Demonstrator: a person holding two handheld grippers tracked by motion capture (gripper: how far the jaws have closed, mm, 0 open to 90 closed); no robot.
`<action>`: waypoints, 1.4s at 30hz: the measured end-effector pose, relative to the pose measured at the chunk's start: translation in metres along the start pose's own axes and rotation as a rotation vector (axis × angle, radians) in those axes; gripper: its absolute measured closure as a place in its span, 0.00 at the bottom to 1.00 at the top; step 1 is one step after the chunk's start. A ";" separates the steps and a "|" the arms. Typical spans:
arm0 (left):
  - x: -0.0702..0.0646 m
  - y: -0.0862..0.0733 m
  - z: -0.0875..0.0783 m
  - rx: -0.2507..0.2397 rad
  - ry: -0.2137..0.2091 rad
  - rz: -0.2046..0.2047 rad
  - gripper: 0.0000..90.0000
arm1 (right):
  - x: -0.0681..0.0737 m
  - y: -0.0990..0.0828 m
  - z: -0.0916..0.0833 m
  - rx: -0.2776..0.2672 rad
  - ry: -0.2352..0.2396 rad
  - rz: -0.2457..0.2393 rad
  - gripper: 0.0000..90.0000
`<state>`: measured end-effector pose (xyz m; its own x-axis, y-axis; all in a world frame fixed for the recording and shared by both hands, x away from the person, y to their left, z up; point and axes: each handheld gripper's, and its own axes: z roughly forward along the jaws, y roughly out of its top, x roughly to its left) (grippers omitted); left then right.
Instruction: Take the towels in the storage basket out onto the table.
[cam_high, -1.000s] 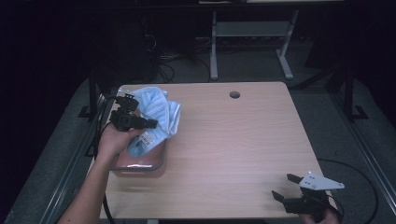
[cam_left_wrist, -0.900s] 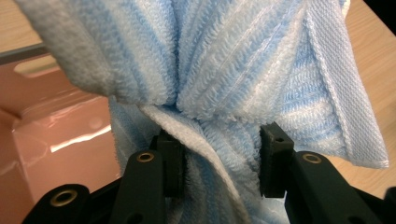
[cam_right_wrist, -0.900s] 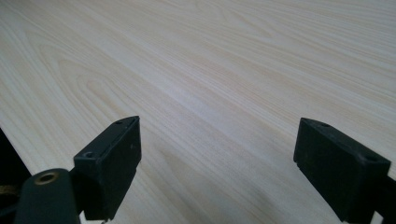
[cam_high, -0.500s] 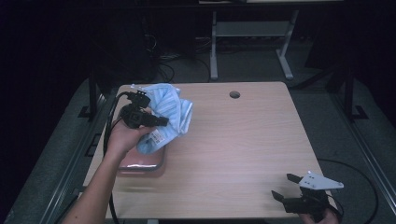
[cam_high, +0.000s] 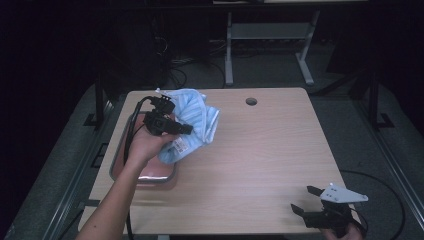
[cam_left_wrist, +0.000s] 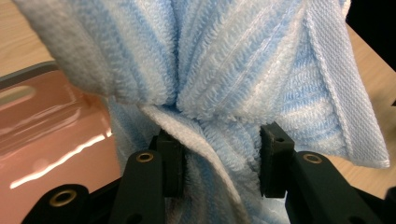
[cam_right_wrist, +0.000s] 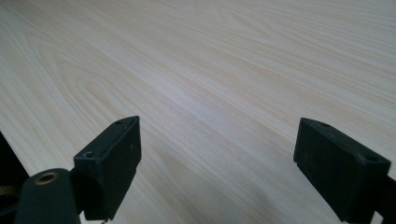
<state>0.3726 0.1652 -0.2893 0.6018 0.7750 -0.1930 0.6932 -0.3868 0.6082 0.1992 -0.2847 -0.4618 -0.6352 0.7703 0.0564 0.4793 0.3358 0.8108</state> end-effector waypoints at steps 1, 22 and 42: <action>-0.002 0.001 0.001 0.003 -0.001 0.000 0.67 | 0.000 0.000 0.000 0.003 0.000 0.005 0.16; -0.022 0.018 0.025 0.022 -0.029 0.038 0.67 | 0.000 -0.001 -0.001 -0.004 0.009 0.003 0.16; -0.046 0.035 0.063 0.056 -0.082 0.088 0.67 | -0.002 0.000 -0.001 -0.015 0.011 0.014 0.16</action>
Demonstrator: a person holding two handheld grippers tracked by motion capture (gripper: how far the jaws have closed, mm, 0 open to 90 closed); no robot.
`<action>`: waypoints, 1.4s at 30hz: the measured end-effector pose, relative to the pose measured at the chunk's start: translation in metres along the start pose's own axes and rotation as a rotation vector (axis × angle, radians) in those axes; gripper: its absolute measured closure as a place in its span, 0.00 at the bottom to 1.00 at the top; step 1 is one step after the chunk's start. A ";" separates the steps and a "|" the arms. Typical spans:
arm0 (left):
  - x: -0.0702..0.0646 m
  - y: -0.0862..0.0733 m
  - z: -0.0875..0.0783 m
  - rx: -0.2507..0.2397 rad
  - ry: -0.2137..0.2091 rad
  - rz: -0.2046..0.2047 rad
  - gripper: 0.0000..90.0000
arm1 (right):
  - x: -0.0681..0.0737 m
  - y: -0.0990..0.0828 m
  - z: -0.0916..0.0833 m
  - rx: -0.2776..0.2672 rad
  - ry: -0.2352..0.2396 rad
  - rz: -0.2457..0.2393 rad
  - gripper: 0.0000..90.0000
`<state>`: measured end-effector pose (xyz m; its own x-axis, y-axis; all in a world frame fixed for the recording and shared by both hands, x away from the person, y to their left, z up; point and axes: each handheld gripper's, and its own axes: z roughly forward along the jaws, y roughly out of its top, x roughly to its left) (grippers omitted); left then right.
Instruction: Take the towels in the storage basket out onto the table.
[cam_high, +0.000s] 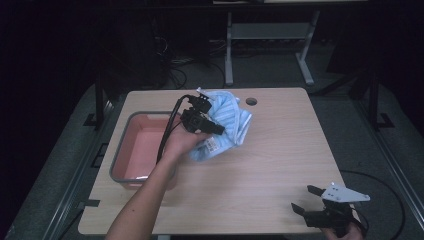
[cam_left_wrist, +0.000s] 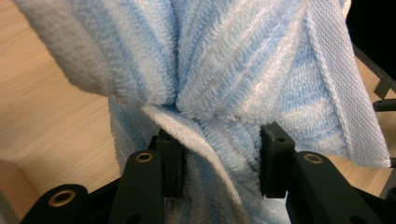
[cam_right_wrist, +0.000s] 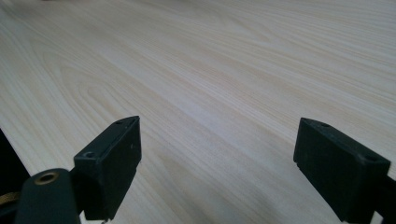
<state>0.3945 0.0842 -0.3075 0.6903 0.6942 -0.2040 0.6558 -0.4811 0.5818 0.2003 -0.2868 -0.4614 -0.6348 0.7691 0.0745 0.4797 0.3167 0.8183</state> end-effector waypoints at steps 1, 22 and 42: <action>-0.001 0.001 0.002 -0.001 -0.003 -0.002 0.67 | 0.000 0.000 0.000 -0.001 0.000 0.000 0.16; -0.010 0.019 0.050 0.046 -0.035 0.005 0.66 | -0.003 0.003 0.003 -0.005 -0.003 0.012 0.16; -0.014 0.018 0.094 0.078 -0.049 -0.012 0.65 | -0.005 0.005 0.003 -0.019 -0.006 0.024 0.16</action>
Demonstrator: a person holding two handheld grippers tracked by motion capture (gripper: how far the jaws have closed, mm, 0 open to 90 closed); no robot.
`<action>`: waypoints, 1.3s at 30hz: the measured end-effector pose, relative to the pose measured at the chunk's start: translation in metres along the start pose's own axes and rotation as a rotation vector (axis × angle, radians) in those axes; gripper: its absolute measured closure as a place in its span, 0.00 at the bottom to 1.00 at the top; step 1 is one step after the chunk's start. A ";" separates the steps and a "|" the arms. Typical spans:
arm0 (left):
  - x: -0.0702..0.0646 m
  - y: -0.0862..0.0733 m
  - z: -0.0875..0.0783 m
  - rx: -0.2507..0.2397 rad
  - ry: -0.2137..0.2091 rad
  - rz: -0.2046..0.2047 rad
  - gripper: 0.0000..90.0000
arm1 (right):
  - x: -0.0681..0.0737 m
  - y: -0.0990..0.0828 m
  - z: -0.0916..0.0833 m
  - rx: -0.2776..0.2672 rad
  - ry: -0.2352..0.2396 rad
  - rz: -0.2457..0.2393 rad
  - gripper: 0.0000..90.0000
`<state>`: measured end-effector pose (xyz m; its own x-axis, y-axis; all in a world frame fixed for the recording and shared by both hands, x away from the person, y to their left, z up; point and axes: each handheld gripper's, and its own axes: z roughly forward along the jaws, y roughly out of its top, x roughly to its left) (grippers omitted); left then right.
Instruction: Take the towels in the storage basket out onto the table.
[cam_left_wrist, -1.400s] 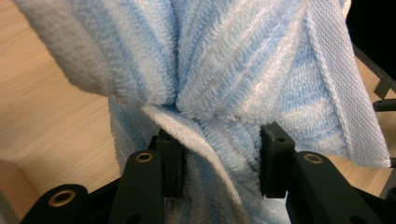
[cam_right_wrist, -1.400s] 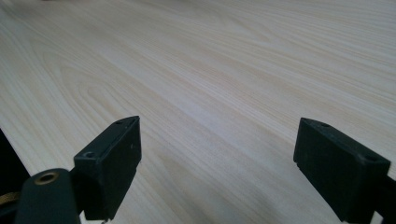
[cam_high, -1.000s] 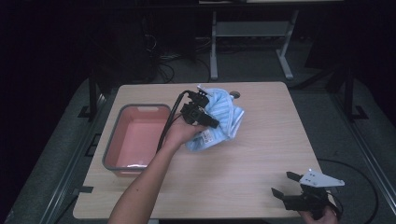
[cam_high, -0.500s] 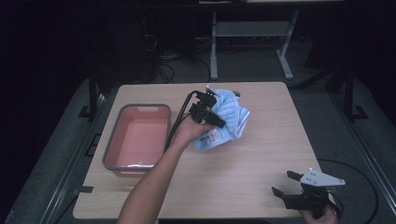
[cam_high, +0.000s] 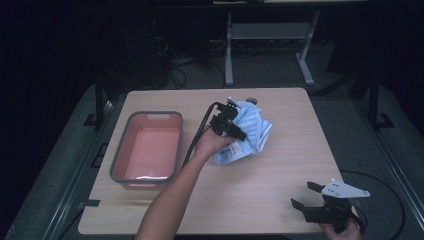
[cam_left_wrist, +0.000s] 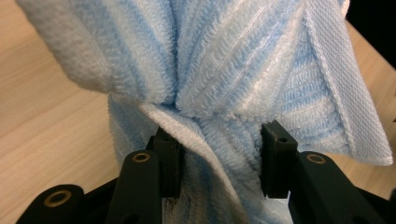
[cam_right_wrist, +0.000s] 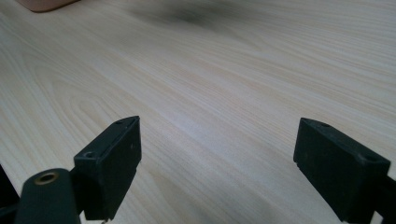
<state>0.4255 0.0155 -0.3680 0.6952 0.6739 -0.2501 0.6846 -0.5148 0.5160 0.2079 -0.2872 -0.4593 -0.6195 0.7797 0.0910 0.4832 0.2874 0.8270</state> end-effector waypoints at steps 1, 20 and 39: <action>0.000 0.000 0.002 0.003 -0.003 -0.001 0.65 | 0.000 0.000 0.000 0.000 0.000 -0.002 0.16; -0.006 -0.003 0.039 0.038 -0.020 -0.021 0.65 | 0.001 0.001 0.002 0.003 0.003 -0.009 0.16; -0.014 -0.011 0.060 0.015 -0.039 -0.051 0.55 | 0.000 0.001 0.004 0.006 0.009 -0.010 0.16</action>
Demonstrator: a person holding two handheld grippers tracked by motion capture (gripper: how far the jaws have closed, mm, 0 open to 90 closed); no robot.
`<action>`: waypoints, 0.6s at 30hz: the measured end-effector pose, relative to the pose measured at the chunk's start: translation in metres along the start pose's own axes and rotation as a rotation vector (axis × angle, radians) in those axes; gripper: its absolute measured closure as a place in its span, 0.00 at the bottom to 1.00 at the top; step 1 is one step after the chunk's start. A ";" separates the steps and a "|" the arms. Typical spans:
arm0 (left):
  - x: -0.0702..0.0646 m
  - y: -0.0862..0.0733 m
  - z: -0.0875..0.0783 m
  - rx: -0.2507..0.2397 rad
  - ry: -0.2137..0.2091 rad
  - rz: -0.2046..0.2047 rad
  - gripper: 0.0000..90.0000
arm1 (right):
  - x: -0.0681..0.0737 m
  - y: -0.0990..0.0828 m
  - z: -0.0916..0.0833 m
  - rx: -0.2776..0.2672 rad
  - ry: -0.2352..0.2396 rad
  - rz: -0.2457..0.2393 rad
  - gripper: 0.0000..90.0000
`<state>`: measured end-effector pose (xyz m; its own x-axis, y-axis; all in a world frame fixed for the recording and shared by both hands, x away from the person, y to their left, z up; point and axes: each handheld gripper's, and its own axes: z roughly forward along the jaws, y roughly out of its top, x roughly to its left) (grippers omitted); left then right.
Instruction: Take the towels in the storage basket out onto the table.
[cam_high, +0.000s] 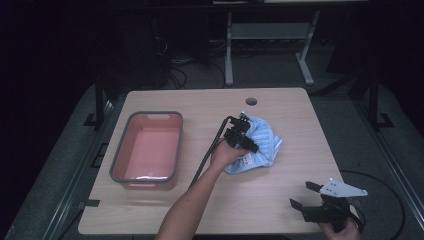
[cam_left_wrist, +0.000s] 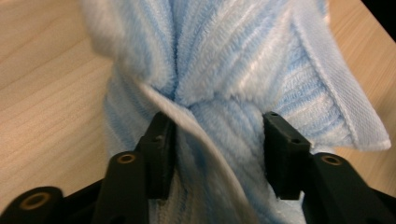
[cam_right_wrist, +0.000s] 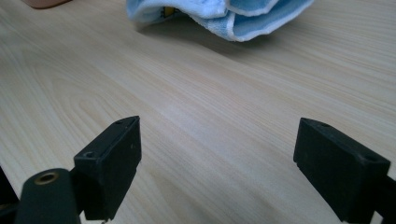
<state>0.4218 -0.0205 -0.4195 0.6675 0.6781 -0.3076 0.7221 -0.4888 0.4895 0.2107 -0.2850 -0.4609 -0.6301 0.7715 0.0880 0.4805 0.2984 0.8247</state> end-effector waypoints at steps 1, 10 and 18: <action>0.000 0.000 0.000 0.000 0.000 0.000 0.55 | 0.000 0.000 0.000 0.000 0.000 0.000 0.16; -0.004 -0.006 0.001 0.006 0.012 0.020 0.51 | 0.000 -0.001 -0.001 -0.002 0.001 -0.004 0.16; -0.006 -0.009 -0.007 -0.022 0.016 0.015 0.44 | 0.001 0.000 0.001 -0.001 0.002 -0.005 0.16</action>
<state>0.4099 -0.0163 -0.4168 0.6752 0.6797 -0.2866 0.7076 -0.4870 0.5120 0.2104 -0.2836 -0.4608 -0.6336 0.7690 0.0846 0.4768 0.3020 0.8255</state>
